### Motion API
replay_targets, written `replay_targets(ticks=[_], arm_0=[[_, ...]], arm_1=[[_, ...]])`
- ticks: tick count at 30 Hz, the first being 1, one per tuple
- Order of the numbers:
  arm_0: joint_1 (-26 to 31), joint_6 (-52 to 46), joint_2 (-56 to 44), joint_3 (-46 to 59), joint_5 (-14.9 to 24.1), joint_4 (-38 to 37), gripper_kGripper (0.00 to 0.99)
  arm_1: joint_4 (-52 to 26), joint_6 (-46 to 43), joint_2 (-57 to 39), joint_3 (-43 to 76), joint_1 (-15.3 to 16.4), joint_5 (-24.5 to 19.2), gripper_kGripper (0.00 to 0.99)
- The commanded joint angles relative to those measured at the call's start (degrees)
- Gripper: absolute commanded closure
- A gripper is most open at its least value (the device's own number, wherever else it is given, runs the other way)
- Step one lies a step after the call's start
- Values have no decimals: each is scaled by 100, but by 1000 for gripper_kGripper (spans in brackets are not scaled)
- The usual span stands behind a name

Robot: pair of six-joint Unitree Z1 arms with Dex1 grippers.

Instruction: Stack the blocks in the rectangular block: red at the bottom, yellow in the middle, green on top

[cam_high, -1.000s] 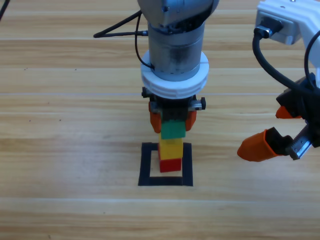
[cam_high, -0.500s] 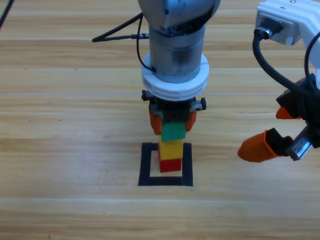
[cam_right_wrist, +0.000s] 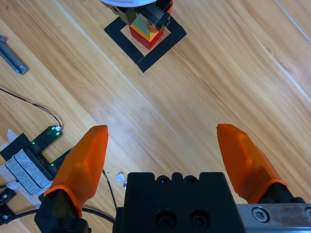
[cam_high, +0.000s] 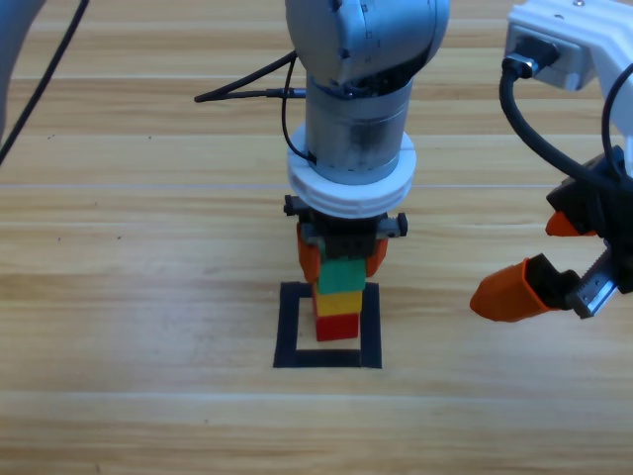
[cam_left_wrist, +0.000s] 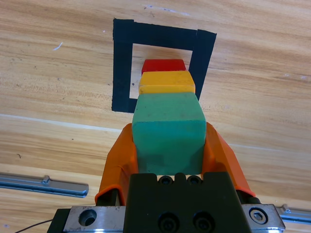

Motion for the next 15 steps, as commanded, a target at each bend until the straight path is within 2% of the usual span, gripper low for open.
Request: replay_targets(ticks=[1,4,5,6,7,8,9,15], arm_0=[[61,25,277,60,85,57,990],[78,86,180,78,120,57,990],[78,121,163,25,129,48,939],[78,157,145,-37,129,48,766],[78,174,128,-72,120,48,551],[78,174,101,-72,120,48,254],[78,174,66,-63,120,57,24],[78,165,-259,95,182,57,0]], arm_1=[[-84,-39,-205,190,-145,93,0],[-92,-39,-205,190,-145,101,0],[-84,-39,-205,190,-145,93,0],[-84,-39,-205,198,-145,93,0],[-84,-39,-205,198,-145,93,0],[-84,-39,-205,198,-145,93,0],[-92,-39,-205,198,-145,93,0],[-101,-39,-144,181,-145,84,0]])
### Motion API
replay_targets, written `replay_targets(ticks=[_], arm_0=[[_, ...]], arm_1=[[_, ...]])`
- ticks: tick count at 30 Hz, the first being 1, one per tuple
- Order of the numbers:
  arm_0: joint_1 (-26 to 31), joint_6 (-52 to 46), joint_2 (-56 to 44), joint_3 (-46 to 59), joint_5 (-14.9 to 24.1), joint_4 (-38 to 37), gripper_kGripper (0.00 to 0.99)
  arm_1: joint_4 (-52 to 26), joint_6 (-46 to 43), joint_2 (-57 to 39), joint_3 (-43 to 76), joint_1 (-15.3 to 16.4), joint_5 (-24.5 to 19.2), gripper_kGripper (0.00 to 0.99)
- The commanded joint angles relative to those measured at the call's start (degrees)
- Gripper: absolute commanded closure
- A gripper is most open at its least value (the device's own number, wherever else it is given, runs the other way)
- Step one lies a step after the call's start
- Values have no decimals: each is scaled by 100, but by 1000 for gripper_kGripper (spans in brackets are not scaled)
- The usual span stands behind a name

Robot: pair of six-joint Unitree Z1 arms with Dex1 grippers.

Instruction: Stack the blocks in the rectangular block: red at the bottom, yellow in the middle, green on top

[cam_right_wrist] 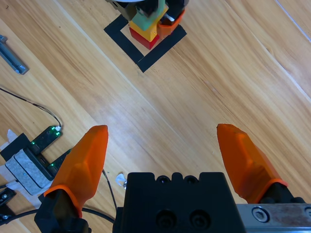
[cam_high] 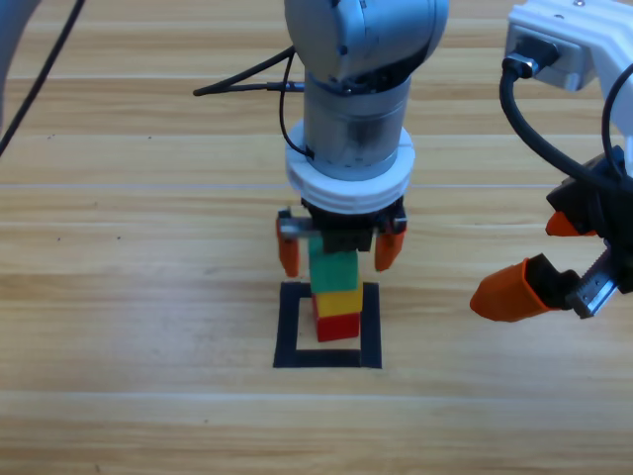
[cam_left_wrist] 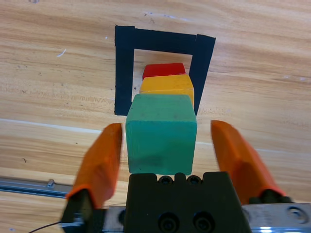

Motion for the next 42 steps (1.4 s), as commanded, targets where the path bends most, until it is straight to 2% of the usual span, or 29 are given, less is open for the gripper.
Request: replay_targets(ticks=[1,7,11,16,20,23,28,31,33,35,42], arm_0=[[74,42,-237,110,96,48,0],[56,51,-202,110,114,48,0],[56,183,-457,-136,263,48,0],[-23,772,-1538,-777,966,39,0],[-576,1519,-2593,-927,1766,30,0],[-875,1941,-3481,-145,2241,30,0],[-1025,2415,-4447,1815,2434,-409,0],[-1192,2872,-5493,3644,2390,-1473,0],[-1192,3303,-6240,4874,2162,-2352,0],[-1192,3540,-6759,5639,2003,-2905,0],[-1183,3602,-6794,6104,1819,-3248,0]], arm_1=[[-101,-39,-144,180,-145,75,0],[-101,-39,-144,180,-145,66,0],[-101,-39,-144,180,-145,66,0],[-101,-39,-126,180,-145,84,0],[-101,-39,-100,180,-145,84,0],[-101,-39,-91,171,-145,84,0],[-101,-39,-56,162,-145,93,0],[-110,-39,-56,162,-145,93,0],[-110,-39,-56,162,-145,93,0],[-110,-39,-56,162,-145,84,0],[-110,-39,-56,162,-145,84,0]])
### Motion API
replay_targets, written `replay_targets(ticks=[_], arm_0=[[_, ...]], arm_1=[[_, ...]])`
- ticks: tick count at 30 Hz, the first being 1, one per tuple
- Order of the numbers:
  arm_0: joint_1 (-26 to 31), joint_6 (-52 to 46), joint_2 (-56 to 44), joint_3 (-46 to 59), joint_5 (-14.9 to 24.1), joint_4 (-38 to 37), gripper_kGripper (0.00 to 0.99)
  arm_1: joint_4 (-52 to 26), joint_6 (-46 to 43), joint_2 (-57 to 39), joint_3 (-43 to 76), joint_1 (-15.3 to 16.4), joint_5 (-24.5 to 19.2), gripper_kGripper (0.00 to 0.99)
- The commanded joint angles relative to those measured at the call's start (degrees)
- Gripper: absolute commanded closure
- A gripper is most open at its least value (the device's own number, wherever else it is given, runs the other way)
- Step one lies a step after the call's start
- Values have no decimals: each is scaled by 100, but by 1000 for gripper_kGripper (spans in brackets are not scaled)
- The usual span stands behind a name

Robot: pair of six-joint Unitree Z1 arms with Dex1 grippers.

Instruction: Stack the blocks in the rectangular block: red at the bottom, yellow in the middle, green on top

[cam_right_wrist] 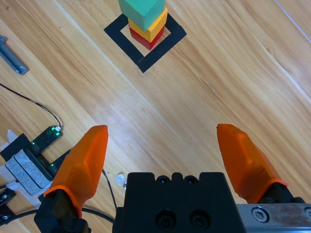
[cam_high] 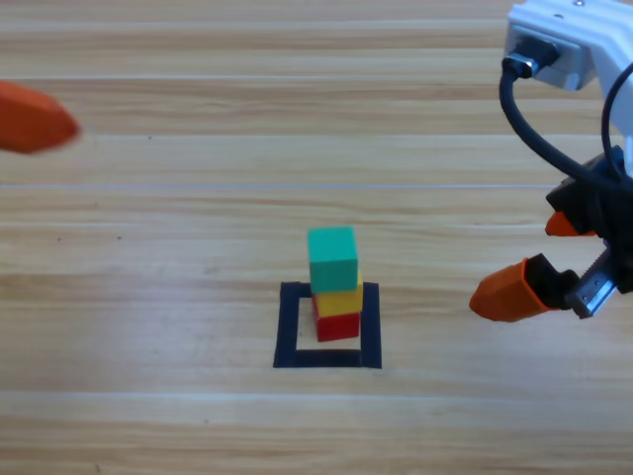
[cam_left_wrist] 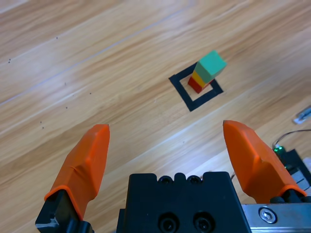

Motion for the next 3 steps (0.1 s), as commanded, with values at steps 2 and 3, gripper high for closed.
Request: replay_targets(ticks=[2,3], arm_0=[[-102,-1,-28,347,-164,-281,0],[-102,-10,-54,408,-182,-298,0]], arm_1=[[-103,-39,-56,161,-145,75,0],[-103,-39,-56,161,-145,75,0]])
